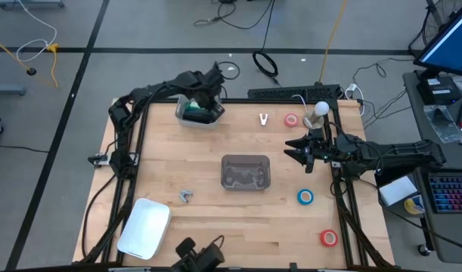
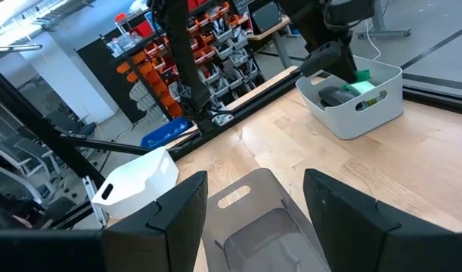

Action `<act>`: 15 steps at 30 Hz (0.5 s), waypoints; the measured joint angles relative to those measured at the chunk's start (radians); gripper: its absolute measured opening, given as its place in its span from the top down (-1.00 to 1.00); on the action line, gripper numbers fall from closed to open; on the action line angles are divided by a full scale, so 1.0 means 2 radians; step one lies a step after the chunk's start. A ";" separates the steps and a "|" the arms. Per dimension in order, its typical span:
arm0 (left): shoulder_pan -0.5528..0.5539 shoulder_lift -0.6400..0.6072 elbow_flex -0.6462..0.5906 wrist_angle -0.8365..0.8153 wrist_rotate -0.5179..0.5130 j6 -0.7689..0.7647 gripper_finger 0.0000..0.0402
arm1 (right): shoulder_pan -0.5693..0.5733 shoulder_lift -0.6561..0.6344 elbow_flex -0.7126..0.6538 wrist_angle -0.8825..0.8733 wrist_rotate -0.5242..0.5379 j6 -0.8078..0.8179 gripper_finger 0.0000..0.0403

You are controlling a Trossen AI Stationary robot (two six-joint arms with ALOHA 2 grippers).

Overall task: Pick and place Stapler, Stapler remover, tape
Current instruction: Put the green stapler into the gray bin

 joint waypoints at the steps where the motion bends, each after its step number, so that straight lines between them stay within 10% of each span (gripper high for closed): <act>1: -0.002 0.000 0.000 0.001 0.000 -0.001 0.75 | 0.000 0.000 0.000 0.000 0.000 0.000 -0.05; 15: -0.002 0.019 -0.001 -0.002 0.005 -0.050 0.75 | 0.000 0.000 0.000 0.000 0.001 0.001 -0.05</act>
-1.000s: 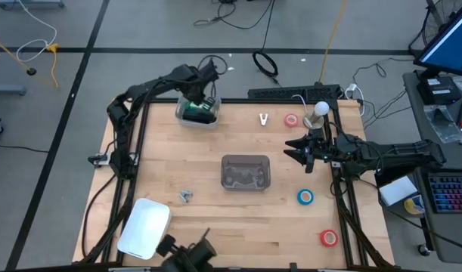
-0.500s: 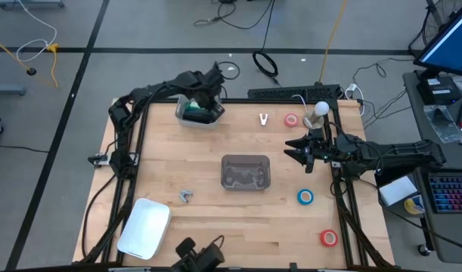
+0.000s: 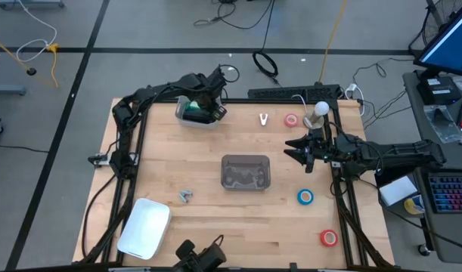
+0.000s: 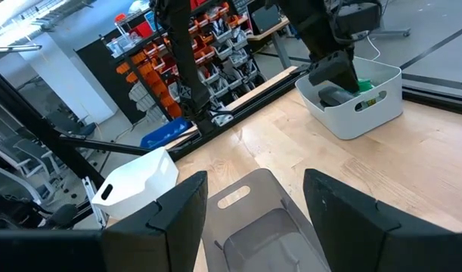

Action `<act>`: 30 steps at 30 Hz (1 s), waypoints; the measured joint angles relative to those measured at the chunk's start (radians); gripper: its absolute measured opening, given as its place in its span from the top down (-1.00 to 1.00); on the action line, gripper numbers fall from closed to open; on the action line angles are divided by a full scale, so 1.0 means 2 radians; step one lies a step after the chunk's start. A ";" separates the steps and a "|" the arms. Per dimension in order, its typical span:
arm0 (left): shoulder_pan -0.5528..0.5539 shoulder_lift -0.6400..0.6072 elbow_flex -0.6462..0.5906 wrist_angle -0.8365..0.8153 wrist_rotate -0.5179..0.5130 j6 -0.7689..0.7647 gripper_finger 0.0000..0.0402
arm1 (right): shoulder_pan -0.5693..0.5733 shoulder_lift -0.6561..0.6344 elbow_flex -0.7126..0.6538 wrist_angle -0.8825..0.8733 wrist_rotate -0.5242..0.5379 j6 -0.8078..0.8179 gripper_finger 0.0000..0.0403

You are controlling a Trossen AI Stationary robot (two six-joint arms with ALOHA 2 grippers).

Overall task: Pick and place Stapler, Stapler remover, tape
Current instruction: Put the green stapler into the gray bin, then adjust the gray bin

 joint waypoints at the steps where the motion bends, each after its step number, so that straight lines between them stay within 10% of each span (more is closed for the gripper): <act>1: 0.000 0.000 0.000 0.001 0.000 -0.006 0.75 | 0.000 0.000 0.000 0.000 0.000 0.001 -0.05; 23: 0.000 -0.003 0.000 0.004 -0.007 -0.037 0.18 | 0.000 0.000 0.000 0.000 0.000 0.002 -0.05; 30: 0.026 -0.034 0.001 -0.066 -0.148 -0.043 0.18 | 0.000 0.000 0.000 0.000 0.000 0.008 -0.05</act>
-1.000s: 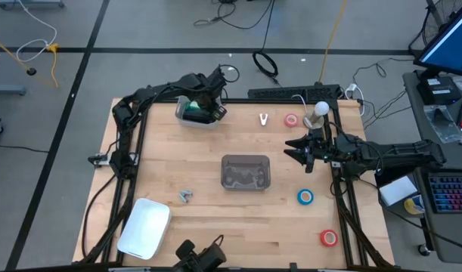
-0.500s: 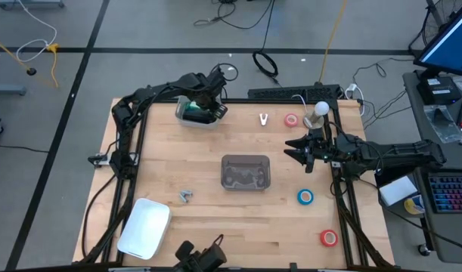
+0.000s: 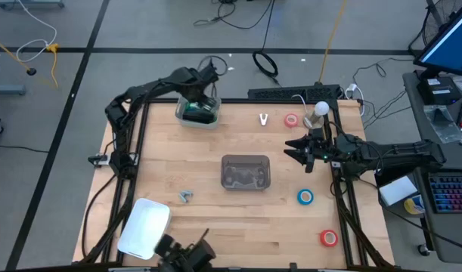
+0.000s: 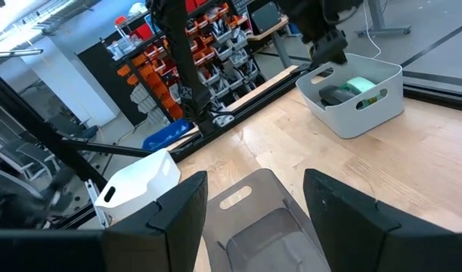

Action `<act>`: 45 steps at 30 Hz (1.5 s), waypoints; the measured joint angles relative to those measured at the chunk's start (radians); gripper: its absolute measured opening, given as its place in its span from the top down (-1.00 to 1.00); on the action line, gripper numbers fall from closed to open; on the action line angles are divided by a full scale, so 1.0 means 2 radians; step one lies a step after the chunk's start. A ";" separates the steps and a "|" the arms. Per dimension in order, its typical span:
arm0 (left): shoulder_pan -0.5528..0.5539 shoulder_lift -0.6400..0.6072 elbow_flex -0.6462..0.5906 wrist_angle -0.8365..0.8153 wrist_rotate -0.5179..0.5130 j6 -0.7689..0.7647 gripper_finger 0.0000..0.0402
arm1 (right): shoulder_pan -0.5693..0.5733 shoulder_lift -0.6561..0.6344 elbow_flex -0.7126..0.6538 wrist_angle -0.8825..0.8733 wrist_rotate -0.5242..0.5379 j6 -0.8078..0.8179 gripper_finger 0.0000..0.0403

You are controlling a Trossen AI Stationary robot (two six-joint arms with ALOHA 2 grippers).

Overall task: Pick and place Stapler, Stapler remover, tape
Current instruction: Adjust the gray bin

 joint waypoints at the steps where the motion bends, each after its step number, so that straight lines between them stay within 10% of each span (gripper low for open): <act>1: 0.004 -0.001 0.000 -0.004 -0.027 0.007 0.19 | 0.000 0.000 0.000 0.000 0.000 0.000 -0.05; 33: 0.111 0.022 0.000 -0.079 0.064 -0.002 0.35 | 0.000 0.000 0.000 0.000 0.000 0.003 -0.05; 45: 0.113 0.022 -0.099 -0.048 0.098 -0.030 0.37 | 0.000 0.000 0.000 0.000 0.000 0.001 -0.05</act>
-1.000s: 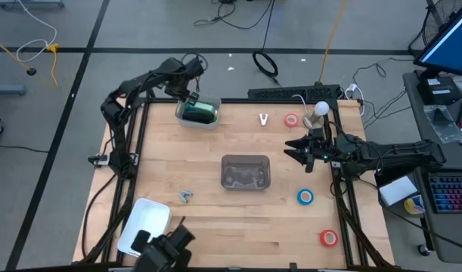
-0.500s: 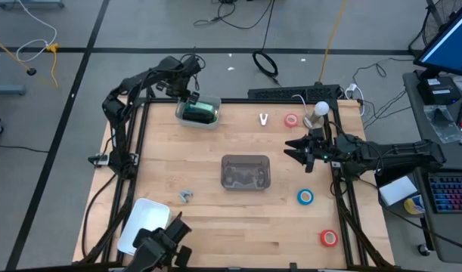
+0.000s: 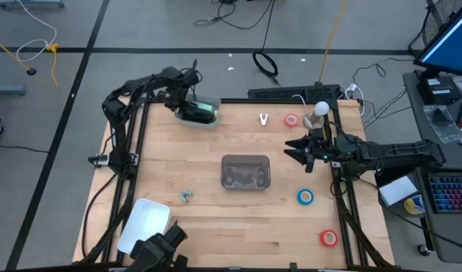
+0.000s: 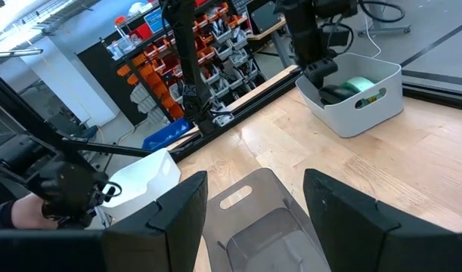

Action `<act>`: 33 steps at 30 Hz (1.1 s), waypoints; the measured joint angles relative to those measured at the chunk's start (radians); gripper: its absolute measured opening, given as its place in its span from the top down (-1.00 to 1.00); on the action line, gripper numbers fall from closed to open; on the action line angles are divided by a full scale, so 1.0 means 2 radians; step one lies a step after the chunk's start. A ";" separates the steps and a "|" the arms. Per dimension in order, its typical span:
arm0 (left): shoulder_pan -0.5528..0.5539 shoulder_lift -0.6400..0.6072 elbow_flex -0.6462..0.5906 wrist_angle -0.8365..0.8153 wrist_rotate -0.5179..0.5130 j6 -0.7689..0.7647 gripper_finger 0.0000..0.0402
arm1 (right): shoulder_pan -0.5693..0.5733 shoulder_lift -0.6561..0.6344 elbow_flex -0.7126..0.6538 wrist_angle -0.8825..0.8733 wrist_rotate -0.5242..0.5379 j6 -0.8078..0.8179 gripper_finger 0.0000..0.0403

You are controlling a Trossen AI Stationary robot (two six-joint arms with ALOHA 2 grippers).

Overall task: Pick and place Stapler, Stapler remover, tape
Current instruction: Adjust the gray bin

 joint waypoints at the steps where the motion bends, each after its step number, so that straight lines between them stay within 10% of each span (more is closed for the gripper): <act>1: 0.000 0.000 -0.004 0.000 0.000 -0.004 0.40 | 0.000 0.000 0.000 0.000 0.000 0.000 -0.05; 9: -0.012 -0.002 -0.011 -0.004 0.003 -0.051 0.95 | 0.000 0.000 0.000 0.000 0.000 0.002 -0.05; 33: -0.063 -0.002 -0.011 -0.157 0.018 -0.204 0.87 | 0.000 0.000 0.000 0.000 -0.001 -0.024 -0.05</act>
